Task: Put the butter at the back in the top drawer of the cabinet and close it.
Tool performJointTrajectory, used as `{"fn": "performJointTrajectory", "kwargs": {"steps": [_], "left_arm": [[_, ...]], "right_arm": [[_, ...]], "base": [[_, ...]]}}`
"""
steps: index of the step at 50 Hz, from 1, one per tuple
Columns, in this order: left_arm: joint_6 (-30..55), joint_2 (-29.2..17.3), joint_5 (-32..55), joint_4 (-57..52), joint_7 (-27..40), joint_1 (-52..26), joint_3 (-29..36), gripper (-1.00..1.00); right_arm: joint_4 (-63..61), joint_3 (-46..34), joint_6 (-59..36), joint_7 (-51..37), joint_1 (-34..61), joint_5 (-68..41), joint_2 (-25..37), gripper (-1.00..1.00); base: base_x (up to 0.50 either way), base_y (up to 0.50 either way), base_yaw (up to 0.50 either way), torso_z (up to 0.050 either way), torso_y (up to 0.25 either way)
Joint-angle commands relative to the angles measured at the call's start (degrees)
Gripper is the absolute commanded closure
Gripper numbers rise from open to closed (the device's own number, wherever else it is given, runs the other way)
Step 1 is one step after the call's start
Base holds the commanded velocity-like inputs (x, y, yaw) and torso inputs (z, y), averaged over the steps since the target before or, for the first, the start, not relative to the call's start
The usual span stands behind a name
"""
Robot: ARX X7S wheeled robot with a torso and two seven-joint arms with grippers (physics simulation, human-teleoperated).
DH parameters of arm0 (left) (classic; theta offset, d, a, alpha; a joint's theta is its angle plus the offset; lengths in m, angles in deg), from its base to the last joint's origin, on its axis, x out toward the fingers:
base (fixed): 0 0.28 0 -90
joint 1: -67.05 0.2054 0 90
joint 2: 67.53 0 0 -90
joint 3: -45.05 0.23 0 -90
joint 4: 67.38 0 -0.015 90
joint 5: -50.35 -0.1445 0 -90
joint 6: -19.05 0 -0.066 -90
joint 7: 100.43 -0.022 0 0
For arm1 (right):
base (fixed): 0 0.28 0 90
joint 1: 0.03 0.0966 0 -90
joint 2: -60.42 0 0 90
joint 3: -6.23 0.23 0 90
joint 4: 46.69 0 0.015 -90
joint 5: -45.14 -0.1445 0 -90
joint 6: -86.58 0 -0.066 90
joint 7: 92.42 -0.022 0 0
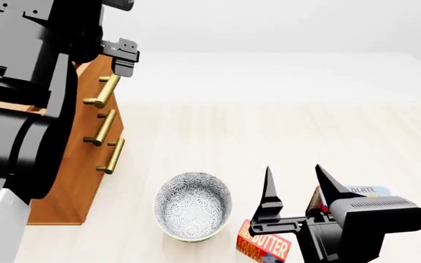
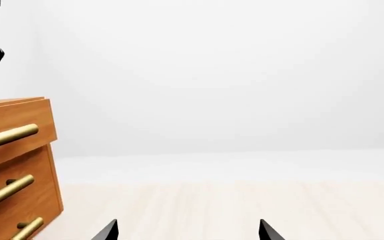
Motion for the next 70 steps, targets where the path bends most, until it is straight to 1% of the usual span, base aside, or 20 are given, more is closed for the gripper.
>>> {"fn": "performJointTrajectory", "kwargs": {"steps": [1, 10, 18, 32, 44, 63, 70], "left_arm": [[0.0, 0.1, 0.0, 0.0, 0.3, 0.3, -0.5, -1.0], [-1.3, -0.2, -1.3, 0.0, 0.8, 1.4, -5.0, -1.0], [-2.4, -0.6, -2.2, 0.0, 0.9, 3.1, -7.0, -1.0], [-3.2, -1.3, -2.8, 0.0, 0.7, 4.7, -7.1, -1.0], [-4.1, -1.9, -2.9, 0.0, 2.1, 6.0, -5.1, -1.0], [-4.7, -2.2, -2.7, 0.0, 2.7, 7.5, -6.0, -1.0], [-5.2, -3.0, -2.8, 0.0, 4.2, 8.1, -6.8, -1.0]], "right_arm": [[0.1, -0.2, 0.4, -0.2, -0.1, -0.1, 0.3, -1.0], [0.6, -0.5, 0.8, -0.2, -0.1, 0.0, 0.4, -1.0], [0.7, -0.8, 0.7, -0.4, 0.1, 0.1, 0.6, -1.0], [1.2, -1.4, 0.1, -0.7, 1.0, 0.0, 0.7, -1.0], [1.9, -1.8, 1.1, -0.5, 0.7, 0.1, 0.8, -1.0], [2.8, -2.1, 1.7, -0.5, 0.6, 0.0, 1.0, -1.0], [2.9, -2.3, 1.8, -0.6, 0.6, 0.1, 1.1, -1.0]], "base": [[0.0, 0.0, 0.0, 0.0, 0.0], [0.0, 0.0, 0.0, 0.0, 0.0], [0.0, 0.0, 0.0, 0.0, 0.0], [0.0, 0.0, 0.0, 0.0, 0.0], [0.0, 0.0, 0.0, 0.0, 0.0], [0.0, 0.0, 0.0, 0.0, 0.0], [0.0, 0.0, 0.0, 0.0, 0.0]]}}
